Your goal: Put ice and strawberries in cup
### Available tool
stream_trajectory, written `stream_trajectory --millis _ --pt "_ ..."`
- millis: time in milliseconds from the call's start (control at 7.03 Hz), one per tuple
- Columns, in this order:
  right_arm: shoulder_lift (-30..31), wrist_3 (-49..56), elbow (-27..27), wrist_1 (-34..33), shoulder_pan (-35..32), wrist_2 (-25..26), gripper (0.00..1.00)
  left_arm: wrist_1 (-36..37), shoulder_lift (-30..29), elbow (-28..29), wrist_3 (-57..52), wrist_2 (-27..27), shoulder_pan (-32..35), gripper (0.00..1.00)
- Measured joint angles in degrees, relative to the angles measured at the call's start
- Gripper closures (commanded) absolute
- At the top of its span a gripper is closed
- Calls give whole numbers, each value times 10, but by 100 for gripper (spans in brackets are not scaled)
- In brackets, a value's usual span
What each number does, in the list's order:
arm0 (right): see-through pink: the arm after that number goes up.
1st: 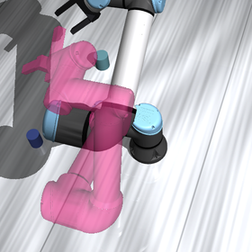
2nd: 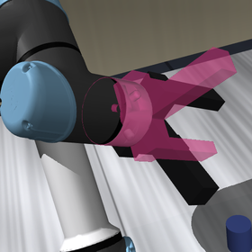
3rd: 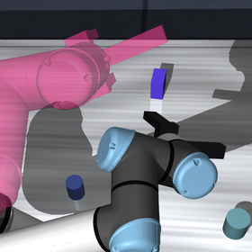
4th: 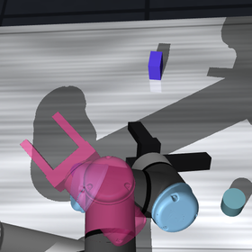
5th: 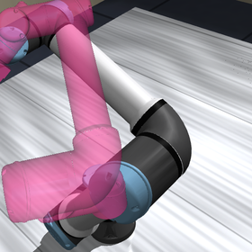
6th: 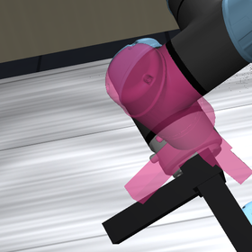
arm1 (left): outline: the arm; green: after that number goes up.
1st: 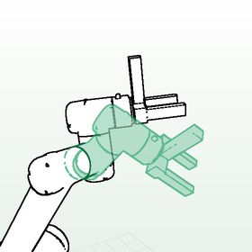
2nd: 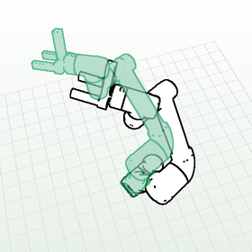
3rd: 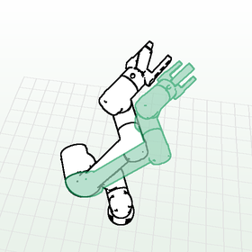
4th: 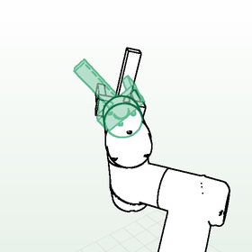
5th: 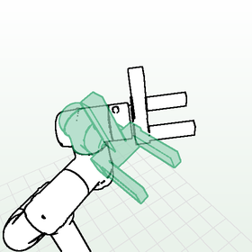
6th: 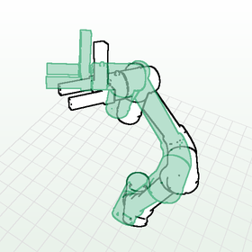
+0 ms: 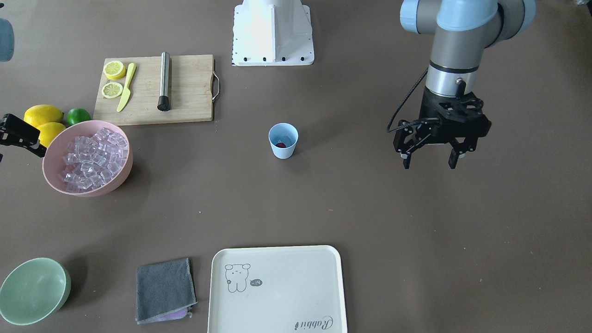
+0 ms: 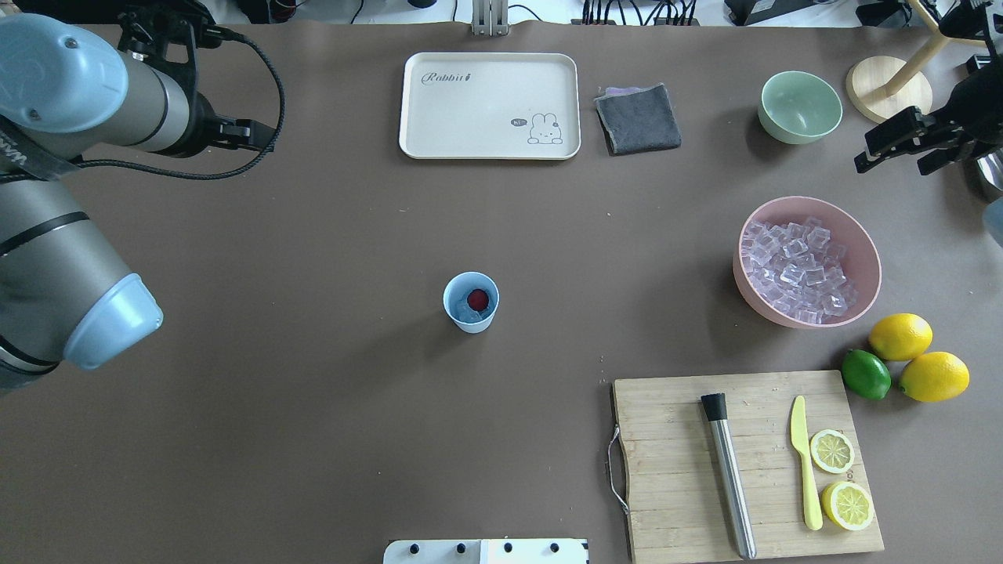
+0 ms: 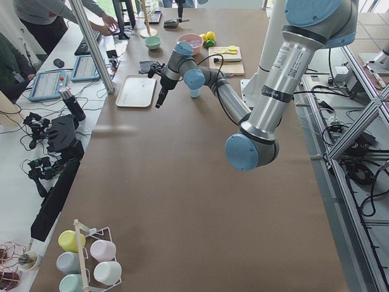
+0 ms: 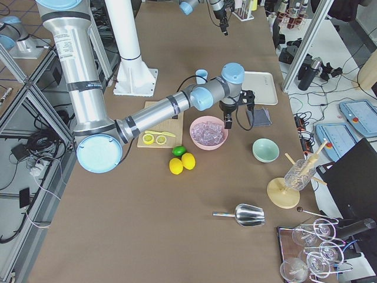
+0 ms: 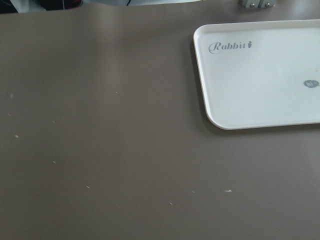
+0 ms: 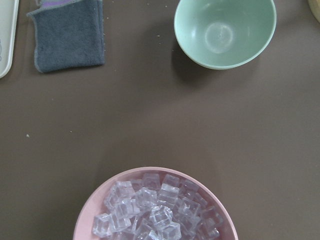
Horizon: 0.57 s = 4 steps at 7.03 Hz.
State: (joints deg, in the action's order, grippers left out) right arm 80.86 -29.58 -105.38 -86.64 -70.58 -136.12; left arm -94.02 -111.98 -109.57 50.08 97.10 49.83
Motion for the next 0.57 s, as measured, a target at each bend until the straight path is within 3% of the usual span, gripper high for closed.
stream_trajectory --millis 284,569 --pt "41 91 40 2 -45 4 0 -2 88 4 -80 47 74 2" --pt "50 189 115 3 -97 1 0 -2 169 14 -236 160 186 2"
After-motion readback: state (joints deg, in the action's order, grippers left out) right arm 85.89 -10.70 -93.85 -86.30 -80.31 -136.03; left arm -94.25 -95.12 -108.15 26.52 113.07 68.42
